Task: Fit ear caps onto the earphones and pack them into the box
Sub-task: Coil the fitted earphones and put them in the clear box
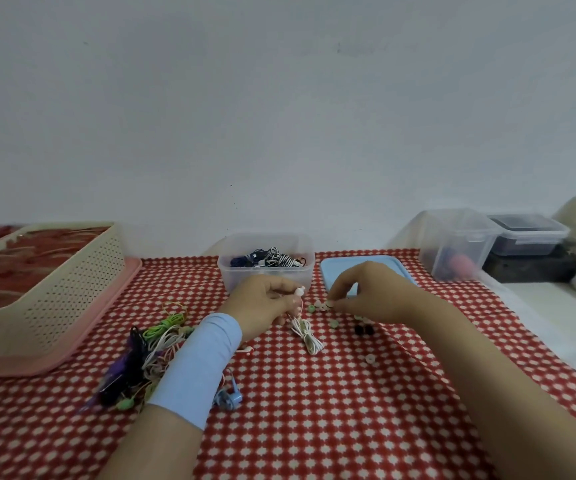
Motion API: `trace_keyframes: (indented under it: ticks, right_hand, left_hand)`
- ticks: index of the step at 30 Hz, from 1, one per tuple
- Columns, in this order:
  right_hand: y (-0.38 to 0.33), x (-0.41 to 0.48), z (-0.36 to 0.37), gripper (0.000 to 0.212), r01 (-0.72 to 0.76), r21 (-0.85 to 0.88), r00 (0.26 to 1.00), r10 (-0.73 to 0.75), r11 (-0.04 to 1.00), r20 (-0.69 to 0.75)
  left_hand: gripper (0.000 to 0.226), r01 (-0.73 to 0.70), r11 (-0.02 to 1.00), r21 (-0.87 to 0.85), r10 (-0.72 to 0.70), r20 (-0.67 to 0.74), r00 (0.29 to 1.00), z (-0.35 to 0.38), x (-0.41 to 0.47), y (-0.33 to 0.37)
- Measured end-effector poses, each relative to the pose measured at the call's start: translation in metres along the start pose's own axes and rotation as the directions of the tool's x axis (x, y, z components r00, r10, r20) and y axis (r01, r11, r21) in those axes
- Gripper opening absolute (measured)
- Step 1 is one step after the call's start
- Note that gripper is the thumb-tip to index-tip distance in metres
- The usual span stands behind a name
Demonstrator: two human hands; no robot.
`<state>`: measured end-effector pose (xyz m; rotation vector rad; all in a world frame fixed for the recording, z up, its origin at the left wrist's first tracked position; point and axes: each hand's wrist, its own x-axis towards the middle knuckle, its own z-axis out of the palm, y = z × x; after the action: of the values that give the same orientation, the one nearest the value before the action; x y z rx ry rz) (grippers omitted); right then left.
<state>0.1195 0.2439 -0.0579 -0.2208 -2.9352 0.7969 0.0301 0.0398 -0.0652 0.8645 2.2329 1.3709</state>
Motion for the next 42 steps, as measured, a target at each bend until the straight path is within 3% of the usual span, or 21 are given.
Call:
trace_keyframes:
  ticks: [4,8,11,15,19,23,26,32,35,38,42]
  right_hand:
    - [0.005,-0.003,-0.011,0.017,-0.033,-0.018,0.998,0.033,0.999,0.049]
    - [0.003,-0.005,-0.011,0.009,-0.066,-0.055,0.988,0.073,0.996,0.135]
    - [0.009,-0.008,-0.024,0.015,-0.095,-0.001,0.992,0.095,0.995,0.089]
    - [0.012,-0.012,-0.033,0.030,-0.142,0.195,0.989,0.145,0.970,-0.003]
    - [0.007,-0.010,-0.029,0.037,-0.127,0.113,0.992,0.127,0.985,0.007]
    - [0.009,-0.008,-0.026,0.014,-0.136,0.086,0.988,0.129,0.987,0.083]
    - [0.010,-0.009,-0.024,0.009,-0.120,0.040,0.979,0.112,0.992,0.170]
    - [0.012,-0.016,-0.036,0.012,-0.167,0.050,0.985,0.165,0.985,0.053]
    - [0.004,-0.017,-0.034,0.013,-0.102,0.273,0.995,0.091,0.957,0.050]
    - [-0.006,-0.017,-0.030,0.008,-0.051,0.579,0.999,0.031,0.813,0.044]
    - [-0.013,-0.014,-0.021,0.010,-0.089,0.717,0.996,0.054,0.691,0.072]
  left_hand:
    - [0.019,-0.018,0.998,-0.054,0.019,0.023,1.000,0.002,0.000,0.000]
    - [0.019,-0.042,0.998,-0.047,0.044,0.053,0.998,0.006,-0.001,0.004]
    - [0.019,-0.047,0.996,-0.078,0.049,0.018,0.999,0.004,-0.001,0.004]
    - [0.019,-0.031,0.992,-0.123,0.032,0.004,0.999,0.002,0.001,0.004]
    - [0.018,-0.017,0.995,-0.102,0.019,0.013,1.000,0.009,0.003,0.004]
    - [0.017,-0.029,0.992,-0.124,0.028,-0.008,1.000,0.008,0.003,0.001]
    - [0.017,-0.033,0.992,-0.123,0.031,-0.019,0.999,0.009,0.003,0.001]
    - [0.017,-0.054,0.995,-0.084,0.055,0.018,0.998,0.017,0.002,0.003]
    - [0.017,-0.050,0.992,-0.118,0.054,0.032,0.998,0.021,0.002,0.005]
    - [0.017,-0.049,0.977,-0.209,0.047,-0.012,0.999,0.022,0.001,0.005]
    - [0.016,-0.033,0.918,-0.395,0.018,-0.041,0.999,0.021,0.000,0.003]
